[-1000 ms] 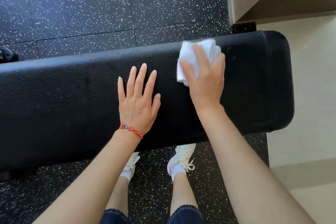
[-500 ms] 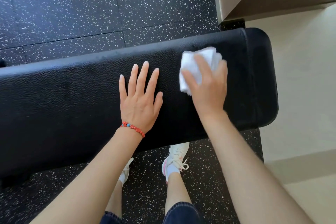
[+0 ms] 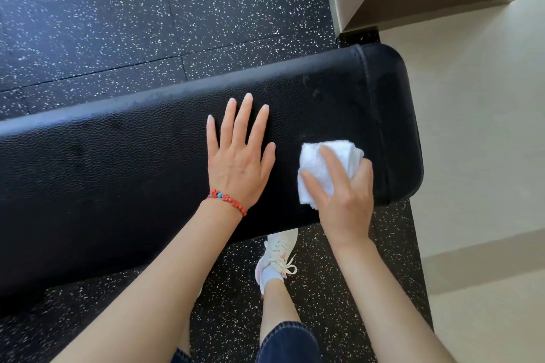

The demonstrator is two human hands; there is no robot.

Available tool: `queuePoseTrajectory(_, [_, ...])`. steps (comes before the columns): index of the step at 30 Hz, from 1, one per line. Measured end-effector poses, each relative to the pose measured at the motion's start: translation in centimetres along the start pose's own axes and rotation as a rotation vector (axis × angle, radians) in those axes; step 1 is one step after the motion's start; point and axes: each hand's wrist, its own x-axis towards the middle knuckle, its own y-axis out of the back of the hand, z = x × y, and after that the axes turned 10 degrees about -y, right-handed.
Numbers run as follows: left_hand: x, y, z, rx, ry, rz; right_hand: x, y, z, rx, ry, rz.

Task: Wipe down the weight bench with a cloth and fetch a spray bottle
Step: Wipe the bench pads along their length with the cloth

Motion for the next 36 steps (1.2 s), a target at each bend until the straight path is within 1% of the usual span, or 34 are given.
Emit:
queuePoseTrajectory(4, [-0.1,-0.7,-0.1,0.051,-0.01,-0.012,6.7,-1.0,-3.0,0.086,-0.089,0.006])
queuePoseTrajectory(7, [-0.2,-0.9,-0.3,0.062,-0.018,0.0,11.0,-1.6,-4.3,0.055,-0.083,-0.007])
queuePoseTrajectory(13, [-0.2,-0.8,-0.2,0.059,-0.013,0.001,8.0,-0.5,-2.7,0.058,-0.036,-0.018])
queuePoseTrajectory(15, [-0.2,-0.9,-0.2,0.057,-0.014,0.008,8.7,-0.1,-2.2,0.023,0.0,-0.027])
queuePoseTrajectory(16, [-0.2,-0.9,-0.3,0.056,-0.015,0.011,9.5,-0.2,-2.2,0.012,-0.01,-0.018])
queuePoseTrajectory(20, [-0.2,-1.1,-0.3,0.06,-0.011,0.021,13.1,-1.7,-4.4,0.036,-0.155,0.048])
queuePoseTrajectory(22, [-0.2,-1.1,-0.2,0.058,-0.008,0.017,13.6,-2.3,-5.4,-0.002,-0.117,0.032])
queuePoseTrajectory(24, [-0.2,-1.0,-0.2,0.057,-0.007,0.01,13.5,-2.1,-5.4,-0.014,-0.043,-0.025])
queuePoseTrajectory(27, [0.0,-0.8,0.0,0.05,0.0,0.009,13.6,-0.7,-3.3,-0.036,0.034,-0.058])
queuePoseTrajectory(31, [0.5,-0.5,0.7,0.04,0.002,0.01,14.1,1.1,-0.4,-0.005,-0.068,-0.005])
queuePoseTrajectory(36, [2.0,-1.1,2.5,0.014,-0.123,0.002,13.0,1.9,1.7,0.074,-0.158,0.029])
